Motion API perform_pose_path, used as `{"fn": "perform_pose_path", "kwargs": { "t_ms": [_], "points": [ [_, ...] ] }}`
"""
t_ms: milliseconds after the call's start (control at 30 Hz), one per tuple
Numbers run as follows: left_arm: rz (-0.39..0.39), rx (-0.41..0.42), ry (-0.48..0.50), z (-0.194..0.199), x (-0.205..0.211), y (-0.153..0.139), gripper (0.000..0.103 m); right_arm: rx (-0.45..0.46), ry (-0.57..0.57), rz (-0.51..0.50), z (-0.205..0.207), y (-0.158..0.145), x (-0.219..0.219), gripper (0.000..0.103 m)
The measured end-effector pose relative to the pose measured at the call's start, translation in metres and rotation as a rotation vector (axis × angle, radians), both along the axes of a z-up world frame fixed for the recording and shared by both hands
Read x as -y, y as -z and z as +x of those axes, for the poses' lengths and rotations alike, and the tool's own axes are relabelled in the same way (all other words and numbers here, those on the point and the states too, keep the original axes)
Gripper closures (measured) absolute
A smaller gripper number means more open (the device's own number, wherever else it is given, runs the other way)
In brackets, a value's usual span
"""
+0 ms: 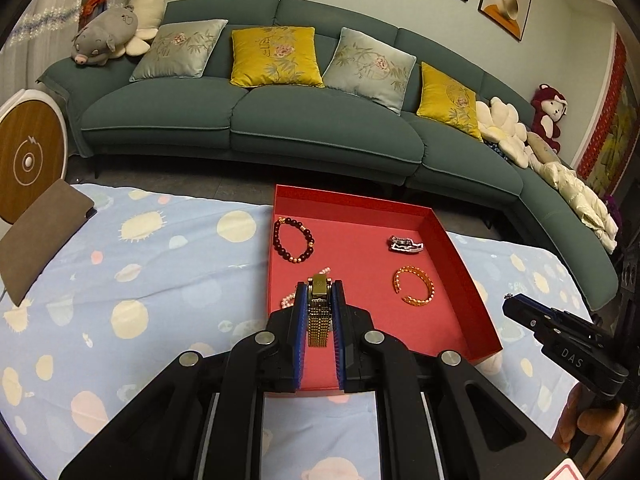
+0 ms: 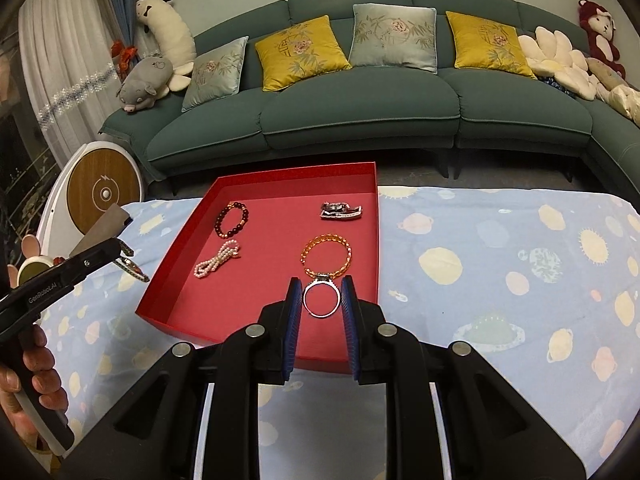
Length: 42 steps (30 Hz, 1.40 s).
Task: Organize jewelry
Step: 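Carry the gold watch and ring into the red box and open both tools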
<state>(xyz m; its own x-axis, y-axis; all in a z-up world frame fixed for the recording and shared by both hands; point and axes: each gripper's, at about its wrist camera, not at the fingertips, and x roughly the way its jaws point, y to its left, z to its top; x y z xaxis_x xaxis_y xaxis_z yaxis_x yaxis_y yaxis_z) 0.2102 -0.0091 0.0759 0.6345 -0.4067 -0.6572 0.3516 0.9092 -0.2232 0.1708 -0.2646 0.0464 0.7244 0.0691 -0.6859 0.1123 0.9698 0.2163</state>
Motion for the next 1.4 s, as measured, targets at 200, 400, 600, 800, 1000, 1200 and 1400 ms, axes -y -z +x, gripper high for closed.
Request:
{"fn": "perform_pose_path", "kwargs": {
  "t_ms": [200, 400, 600, 800, 1000, 1200, 1400],
  "points": [
    [0.024, -0.007, -0.012, 0.015, 0.000, 0.006, 0.094, -0.025, 0.014, 0.003, 0.017, 0.011, 0.010, 0.084],
    [0.038, -0.015, -0.020, 0.023, -0.001, 0.010, 0.094, -0.048, -0.016, 0.006, 0.025, 0.017, 0.007, 0.084],
    [0.039, -0.017, -0.011, 0.023, -0.001, 0.012, 0.094, -0.053, -0.031, 0.011, 0.027, 0.018, 0.003, 0.084],
    [0.038, -0.023, -0.002, 0.023, 0.002, 0.012, 0.094, -0.053, -0.042, 0.015, 0.028, 0.019, -0.002, 0.084],
    [0.053, -0.034, 0.008, 0.024, 0.008, 0.017, 0.094, -0.065, -0.048, 0.012, 0.032, 0.023, -0.004, 0.084],
    [0.068, -0.048, 0.017, 0.026, 0.013, 0.025, 0.094, -0.072, -0.062, 0.007, 0.038, 0.026, -0.008, 0.084],
    [0.098, -0.063, 0.026, 0.025, 0.022, 0.035, 0.094, -0.089, -0.062, 0.008, 0.040, 0.034, -0.007, 0.084]
  ]
}}
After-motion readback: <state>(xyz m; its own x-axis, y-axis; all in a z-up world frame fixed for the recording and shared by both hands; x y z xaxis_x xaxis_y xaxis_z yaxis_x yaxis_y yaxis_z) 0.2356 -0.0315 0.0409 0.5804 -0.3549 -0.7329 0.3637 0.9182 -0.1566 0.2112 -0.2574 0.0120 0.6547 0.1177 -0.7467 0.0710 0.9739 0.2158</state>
